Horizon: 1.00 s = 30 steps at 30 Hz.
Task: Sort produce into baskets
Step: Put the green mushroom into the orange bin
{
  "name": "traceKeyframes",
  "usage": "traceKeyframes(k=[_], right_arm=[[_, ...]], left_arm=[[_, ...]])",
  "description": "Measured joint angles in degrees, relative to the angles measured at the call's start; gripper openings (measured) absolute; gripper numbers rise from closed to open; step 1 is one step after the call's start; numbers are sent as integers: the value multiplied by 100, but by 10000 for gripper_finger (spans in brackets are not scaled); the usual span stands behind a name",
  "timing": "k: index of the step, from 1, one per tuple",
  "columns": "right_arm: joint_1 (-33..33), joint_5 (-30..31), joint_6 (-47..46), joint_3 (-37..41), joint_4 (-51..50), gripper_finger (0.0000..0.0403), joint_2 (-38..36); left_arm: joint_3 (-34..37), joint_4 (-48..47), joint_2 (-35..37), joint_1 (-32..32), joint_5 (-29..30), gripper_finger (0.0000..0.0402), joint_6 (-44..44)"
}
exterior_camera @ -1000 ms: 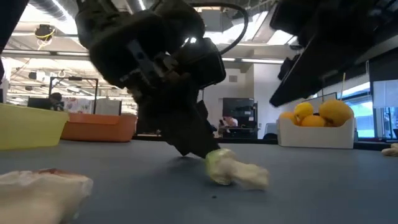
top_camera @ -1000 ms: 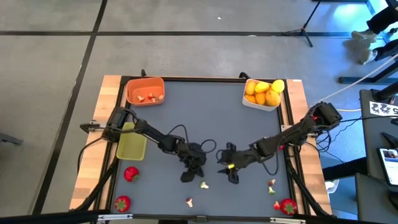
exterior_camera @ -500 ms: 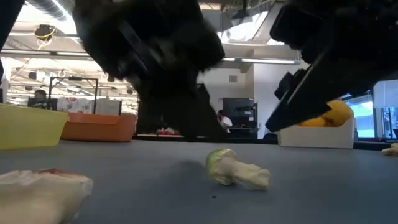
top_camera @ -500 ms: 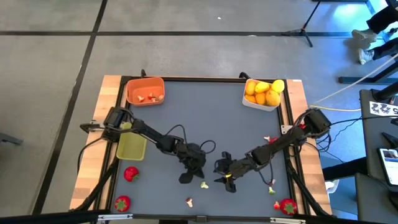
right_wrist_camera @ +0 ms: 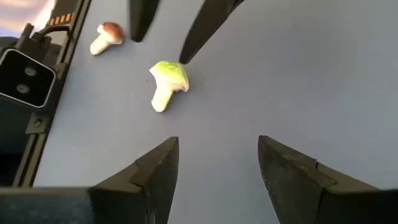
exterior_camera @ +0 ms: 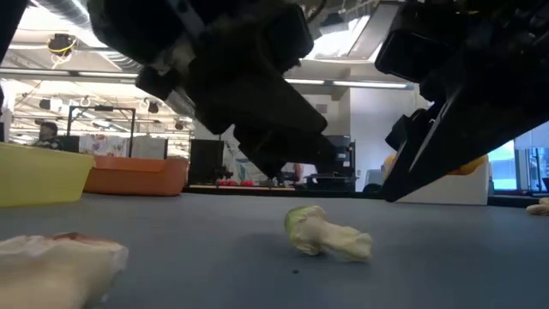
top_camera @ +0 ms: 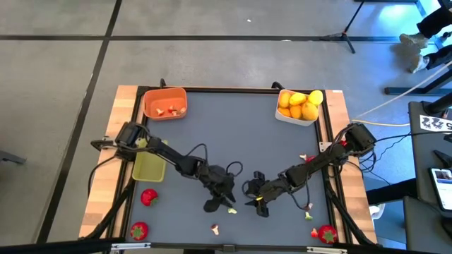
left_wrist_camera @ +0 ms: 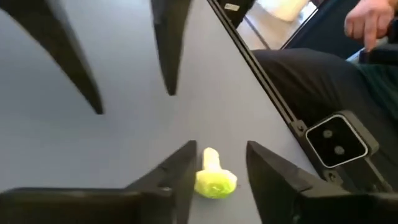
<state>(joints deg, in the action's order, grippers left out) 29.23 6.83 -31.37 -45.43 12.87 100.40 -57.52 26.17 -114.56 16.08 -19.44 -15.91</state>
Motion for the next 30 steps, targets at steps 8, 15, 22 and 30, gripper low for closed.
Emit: traceKeyframes(k=[8,15,22,30], right_arm=[[0,-2,-41,0,9,218,0],[2,-2,-291,0,-59,218,0],[2,-2,-293,0,-89,218,0],[2,9,-291,0,-99,218,0]], left_arm=[[0,-23,-65,401,748,203,257],[0,290,-337,461,800,207,214],[-12,308,-543,281,404,207,-39],[-170,311,-735,129,35,143,-239]])
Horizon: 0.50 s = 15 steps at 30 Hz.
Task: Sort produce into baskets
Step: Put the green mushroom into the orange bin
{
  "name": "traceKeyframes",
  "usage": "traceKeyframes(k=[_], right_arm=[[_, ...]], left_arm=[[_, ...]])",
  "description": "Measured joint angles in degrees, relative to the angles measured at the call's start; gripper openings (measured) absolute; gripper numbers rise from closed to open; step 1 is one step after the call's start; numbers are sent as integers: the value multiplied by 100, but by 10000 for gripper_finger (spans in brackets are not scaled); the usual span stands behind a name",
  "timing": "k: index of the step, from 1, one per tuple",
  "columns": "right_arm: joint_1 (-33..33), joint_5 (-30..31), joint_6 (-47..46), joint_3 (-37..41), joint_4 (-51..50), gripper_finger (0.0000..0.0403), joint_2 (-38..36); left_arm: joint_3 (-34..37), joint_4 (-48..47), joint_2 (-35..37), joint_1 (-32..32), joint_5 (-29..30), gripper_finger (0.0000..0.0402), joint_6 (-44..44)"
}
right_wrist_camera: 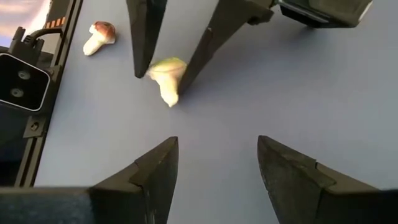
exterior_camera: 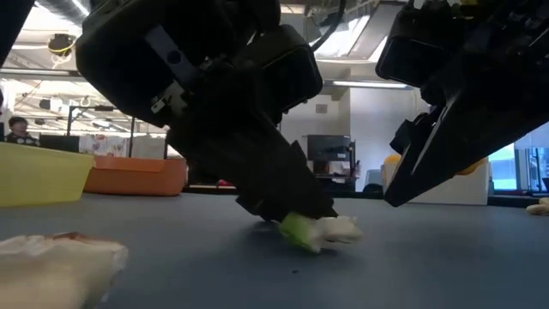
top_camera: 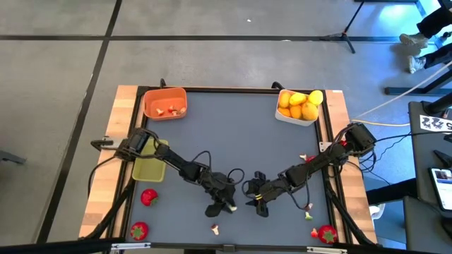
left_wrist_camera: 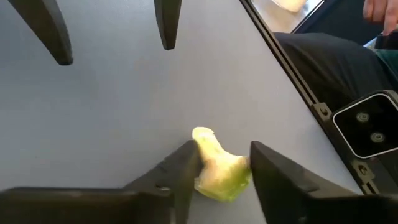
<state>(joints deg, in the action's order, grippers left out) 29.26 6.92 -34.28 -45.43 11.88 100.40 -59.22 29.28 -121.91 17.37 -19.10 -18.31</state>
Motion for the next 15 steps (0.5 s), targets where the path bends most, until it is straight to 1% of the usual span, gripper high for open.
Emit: traceKeyframes(k=[5,8,11,15], right_arm=[[0,2,21,0,-25,218,-2],[0,2,23,0,-76,218,-2],[0,5,22,0,-229,218,-2],[0,7,24,0,-372,218,-2]], left_arm=[[0,-7,0,-34,-48,63,-41],[-9,-65,15,-64,-116,25,-80],[-5,-233,104,-99,-144,5,-46],[5,-624,328,-114,53,4,220]])
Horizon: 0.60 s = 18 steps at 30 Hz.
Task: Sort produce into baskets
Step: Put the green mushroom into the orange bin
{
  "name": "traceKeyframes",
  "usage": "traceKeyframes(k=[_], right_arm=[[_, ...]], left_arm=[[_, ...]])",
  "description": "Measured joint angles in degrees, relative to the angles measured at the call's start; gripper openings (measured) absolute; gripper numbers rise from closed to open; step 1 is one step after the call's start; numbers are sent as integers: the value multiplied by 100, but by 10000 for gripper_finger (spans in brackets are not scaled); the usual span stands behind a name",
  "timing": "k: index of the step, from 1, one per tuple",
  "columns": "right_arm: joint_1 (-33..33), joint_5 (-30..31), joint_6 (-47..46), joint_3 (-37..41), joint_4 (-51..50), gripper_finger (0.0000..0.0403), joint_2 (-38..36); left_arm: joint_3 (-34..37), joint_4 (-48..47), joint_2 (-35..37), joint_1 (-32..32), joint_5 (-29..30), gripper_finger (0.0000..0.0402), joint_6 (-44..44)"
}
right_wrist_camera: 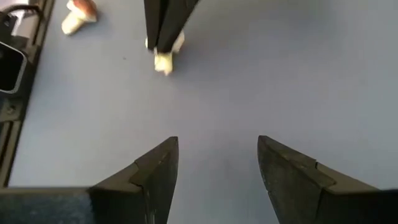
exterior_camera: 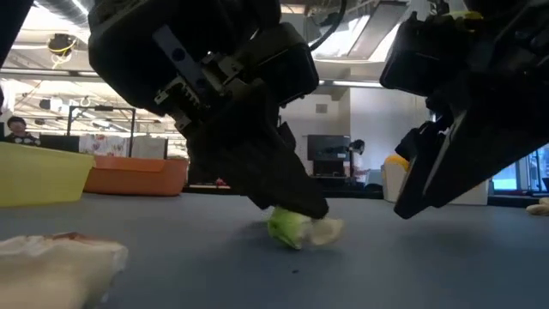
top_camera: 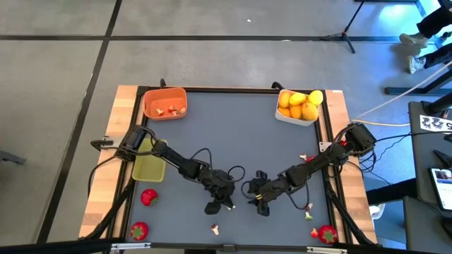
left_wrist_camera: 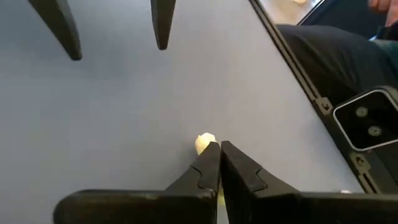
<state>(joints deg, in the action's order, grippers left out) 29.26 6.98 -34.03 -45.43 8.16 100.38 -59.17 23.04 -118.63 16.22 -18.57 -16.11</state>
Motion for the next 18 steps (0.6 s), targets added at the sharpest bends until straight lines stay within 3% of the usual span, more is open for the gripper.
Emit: traceKeyframes(k=[12,18], right_arm=[[-212,152,282,0,-574,218,-338],[-547,148,425,0,-682,218,-367]], left_arm=[[12,-1839,931,-375,605,1,585],[10,-2449,1047,-699,778,15,706]])
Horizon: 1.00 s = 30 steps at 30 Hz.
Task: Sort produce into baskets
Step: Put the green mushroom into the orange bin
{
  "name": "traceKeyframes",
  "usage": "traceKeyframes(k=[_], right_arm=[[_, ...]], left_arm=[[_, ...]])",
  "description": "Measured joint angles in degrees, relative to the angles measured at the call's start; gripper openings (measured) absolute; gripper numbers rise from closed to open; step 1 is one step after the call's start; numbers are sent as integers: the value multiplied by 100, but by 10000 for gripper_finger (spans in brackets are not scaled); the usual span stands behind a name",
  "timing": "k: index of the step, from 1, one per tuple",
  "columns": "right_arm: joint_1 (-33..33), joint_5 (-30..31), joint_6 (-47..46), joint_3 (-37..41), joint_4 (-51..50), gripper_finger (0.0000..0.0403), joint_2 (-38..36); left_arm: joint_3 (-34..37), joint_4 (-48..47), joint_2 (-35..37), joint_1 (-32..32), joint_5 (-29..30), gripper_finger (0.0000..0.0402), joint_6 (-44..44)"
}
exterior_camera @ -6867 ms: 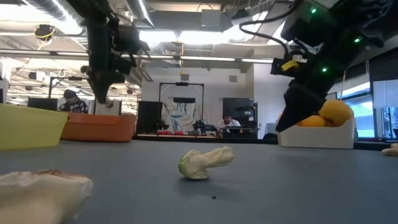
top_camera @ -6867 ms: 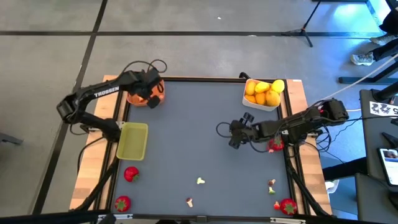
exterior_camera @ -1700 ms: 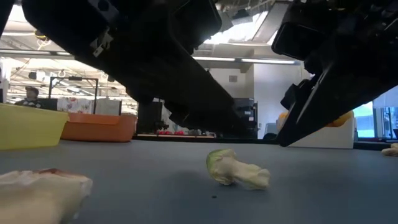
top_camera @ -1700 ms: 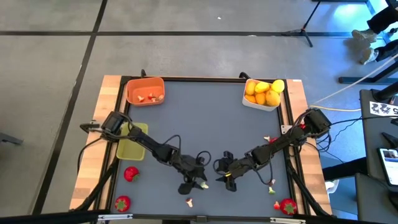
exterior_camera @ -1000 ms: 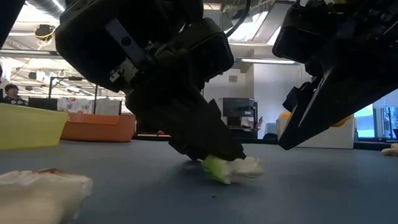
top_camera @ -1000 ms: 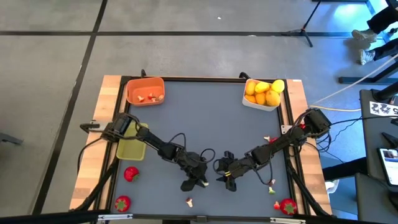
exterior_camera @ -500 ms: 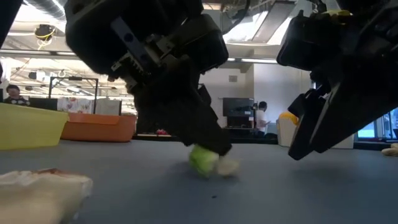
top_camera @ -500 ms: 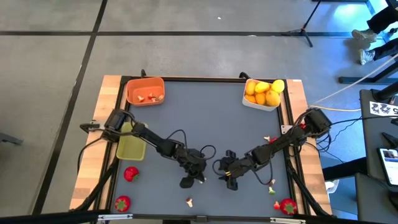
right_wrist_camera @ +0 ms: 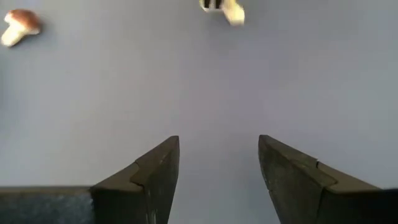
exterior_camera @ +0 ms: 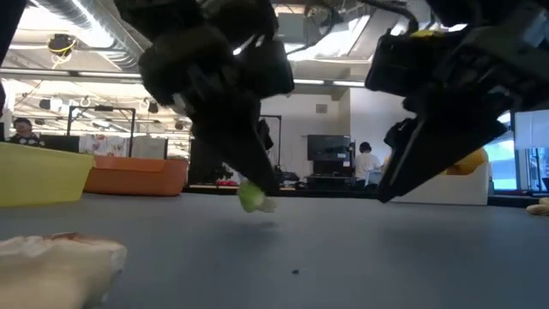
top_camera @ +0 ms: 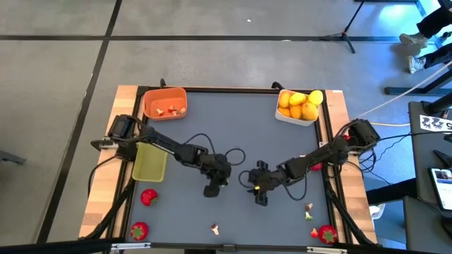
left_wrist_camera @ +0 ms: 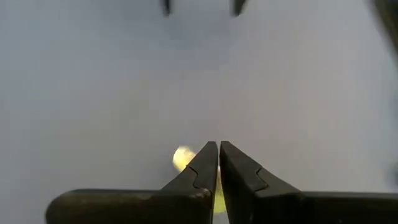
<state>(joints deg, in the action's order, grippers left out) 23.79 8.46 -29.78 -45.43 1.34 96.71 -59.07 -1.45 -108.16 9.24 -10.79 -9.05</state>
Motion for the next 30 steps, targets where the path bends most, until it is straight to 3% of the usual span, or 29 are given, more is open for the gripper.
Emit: traceKeyframes(k=[4,9,16,23,30], right_arm=[[-130,-3,117,0,16,218,2],[-203,-8,455,0,-1,218,4],[-426,-1,1121,0,-53,218,6],[-731,10,1513,0,80,218,8],[-727,169,1662,0,166,218,11]], left_arm=[[0,-282,0,-190,149,45,49],[0,-361,21,-355,99,110,253],[-13,-677,578,-443,-134,175,385],[-13,-952,524,-194,-120,182,467],[-13,-632,22,148,709,167,819]])
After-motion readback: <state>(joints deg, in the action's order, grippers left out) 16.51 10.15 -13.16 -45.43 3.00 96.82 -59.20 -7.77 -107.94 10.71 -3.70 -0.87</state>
